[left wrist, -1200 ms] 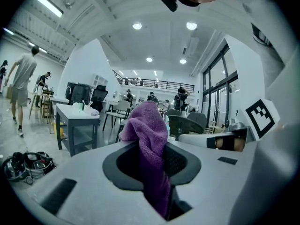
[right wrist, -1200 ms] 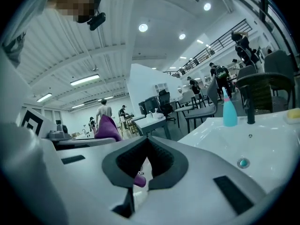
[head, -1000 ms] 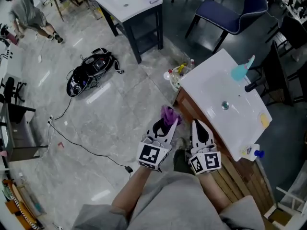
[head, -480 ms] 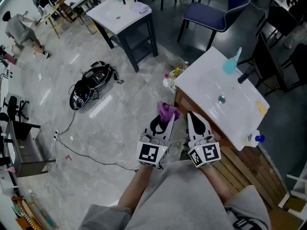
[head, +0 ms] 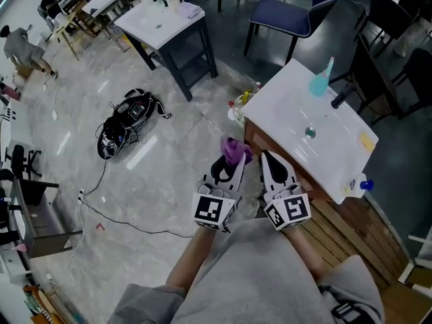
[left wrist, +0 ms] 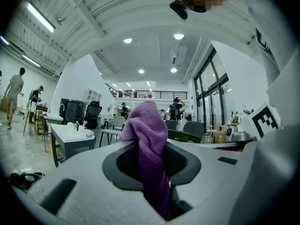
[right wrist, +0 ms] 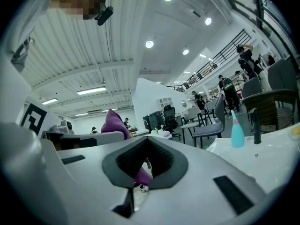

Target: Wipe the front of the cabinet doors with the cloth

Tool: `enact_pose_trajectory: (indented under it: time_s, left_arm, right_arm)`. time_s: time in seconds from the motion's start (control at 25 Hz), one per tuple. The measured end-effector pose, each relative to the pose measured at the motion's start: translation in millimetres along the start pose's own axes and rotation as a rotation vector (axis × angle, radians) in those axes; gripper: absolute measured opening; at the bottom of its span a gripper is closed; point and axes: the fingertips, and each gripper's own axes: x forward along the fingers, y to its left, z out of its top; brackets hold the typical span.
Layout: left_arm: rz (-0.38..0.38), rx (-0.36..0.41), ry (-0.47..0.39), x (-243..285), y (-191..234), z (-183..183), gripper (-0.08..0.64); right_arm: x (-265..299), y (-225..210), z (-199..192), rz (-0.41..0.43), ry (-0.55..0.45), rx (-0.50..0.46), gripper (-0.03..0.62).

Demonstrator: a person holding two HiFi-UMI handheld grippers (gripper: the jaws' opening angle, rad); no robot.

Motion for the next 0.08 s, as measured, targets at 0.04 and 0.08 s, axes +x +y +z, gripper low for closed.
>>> enact_pose_trajectory:
  time_s: [0.04, 0.08]
  left_arm:
    - [-0.003, -0.001, 0.0, 1.1, -0.8, -0.6, 0.097]
    - [-0.006, -0.002, 0.001, 2.2, -1.6, -1.3, 0.097]
  right_arm:
    - [-0.2, -0.6, -0.3, -0.001, 0.0, -0.001, 0.008]
    - [-0.4, -1.3, -0.7, -0.003, 0.0, -0.001, 0.008]
